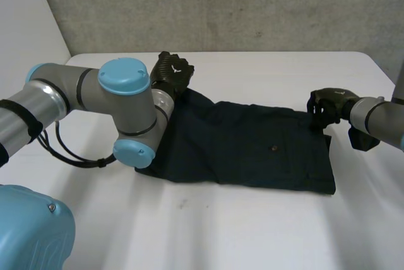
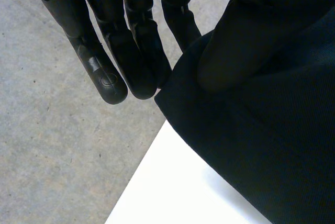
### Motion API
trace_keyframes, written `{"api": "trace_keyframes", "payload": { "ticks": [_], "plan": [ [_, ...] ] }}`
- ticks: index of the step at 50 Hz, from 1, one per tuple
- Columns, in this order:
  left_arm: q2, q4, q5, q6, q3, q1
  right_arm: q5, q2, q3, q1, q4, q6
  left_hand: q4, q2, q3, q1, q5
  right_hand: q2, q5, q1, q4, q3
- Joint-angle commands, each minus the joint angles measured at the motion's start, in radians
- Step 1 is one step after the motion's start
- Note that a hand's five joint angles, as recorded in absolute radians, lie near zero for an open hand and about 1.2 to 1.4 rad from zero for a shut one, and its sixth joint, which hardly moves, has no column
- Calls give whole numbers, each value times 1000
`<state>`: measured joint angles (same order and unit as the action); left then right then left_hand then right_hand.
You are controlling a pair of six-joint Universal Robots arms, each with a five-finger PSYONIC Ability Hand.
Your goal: Fold the shorts.
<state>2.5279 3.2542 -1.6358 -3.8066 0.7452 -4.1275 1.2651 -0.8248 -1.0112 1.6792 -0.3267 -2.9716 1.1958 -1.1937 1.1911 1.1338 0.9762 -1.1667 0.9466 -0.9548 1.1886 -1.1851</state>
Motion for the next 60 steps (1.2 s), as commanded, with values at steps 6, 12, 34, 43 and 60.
{"api": "trace_keyframes", "payload": {
  "ticks": [6,12,34,43,60],
  "plan": [
    [29,7,5,-4,-30,-2,8,-142,-217,-27,80,77,200,-203,205,262,246,-230,275,-441,208,-211],
    [89,9,5,-7,-72,1,43,-128,-254,-29,104,132,200,-203,205,262,246,-230,275,-441,208,-211],
    [-50,-21,2,36,8,23,139,-373,-515,-29,276,126,-1021,1019,-1017,-959,-976,914,-869,702,-936,933],
    [-274,-18,8,137,310,-11,17,-605,-838,-29,357,131,-1018,1015,-1013,-956,-972,815,-769,603,-837,833],
    [-432,12,10,291,669,-43,20,-527,-1040,-30,572,138,-1015,1013,-1010,-953,-970,592,-546,380,-614,610]
  ]
}}
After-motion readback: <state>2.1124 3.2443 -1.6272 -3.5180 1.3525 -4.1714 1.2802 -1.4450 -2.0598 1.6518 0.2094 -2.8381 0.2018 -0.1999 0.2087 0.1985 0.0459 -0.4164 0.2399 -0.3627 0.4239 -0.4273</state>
